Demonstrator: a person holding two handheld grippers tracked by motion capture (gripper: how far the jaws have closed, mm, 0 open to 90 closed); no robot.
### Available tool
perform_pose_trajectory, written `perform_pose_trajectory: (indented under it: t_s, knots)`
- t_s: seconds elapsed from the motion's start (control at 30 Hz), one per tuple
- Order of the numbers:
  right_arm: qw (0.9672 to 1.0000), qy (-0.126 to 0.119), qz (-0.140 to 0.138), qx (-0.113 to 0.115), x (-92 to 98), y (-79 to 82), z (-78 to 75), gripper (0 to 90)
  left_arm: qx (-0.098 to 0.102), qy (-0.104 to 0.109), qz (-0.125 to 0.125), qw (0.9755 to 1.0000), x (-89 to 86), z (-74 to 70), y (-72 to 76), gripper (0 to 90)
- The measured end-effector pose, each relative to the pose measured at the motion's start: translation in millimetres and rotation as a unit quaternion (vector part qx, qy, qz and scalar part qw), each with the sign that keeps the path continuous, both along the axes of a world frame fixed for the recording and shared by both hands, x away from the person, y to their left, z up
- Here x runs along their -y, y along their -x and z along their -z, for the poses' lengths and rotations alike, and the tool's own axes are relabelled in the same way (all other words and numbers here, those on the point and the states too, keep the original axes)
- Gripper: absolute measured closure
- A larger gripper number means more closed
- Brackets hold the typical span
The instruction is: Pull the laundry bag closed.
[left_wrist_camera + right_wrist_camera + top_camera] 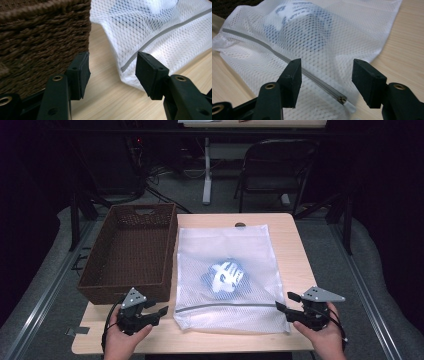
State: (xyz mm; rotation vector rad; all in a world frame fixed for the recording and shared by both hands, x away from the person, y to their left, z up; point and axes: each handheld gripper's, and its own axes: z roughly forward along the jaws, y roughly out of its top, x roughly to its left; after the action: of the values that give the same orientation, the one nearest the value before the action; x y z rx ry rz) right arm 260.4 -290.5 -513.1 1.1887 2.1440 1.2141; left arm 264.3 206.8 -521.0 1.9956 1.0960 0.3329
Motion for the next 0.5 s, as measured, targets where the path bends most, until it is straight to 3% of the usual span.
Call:
perform_pose_trajectory:
  t_s: [0.2, 0.5]
  knots:
    - [0.9996, -0.001, -0.024, 0.017, -19.0, 2.9, 9.4, 40.8, 0.001, 0.005, 0.001, 1.0000, -10.9, 7.8, -1.9, 45.9]
    - [0.9986, 0.007, -0.043, 0.030, -25.9, 3.8, 24.7, 40.8, -0.006, 0.011, -0.002, 0.9999, -16.9, 18.2, -3.0, 47.3]
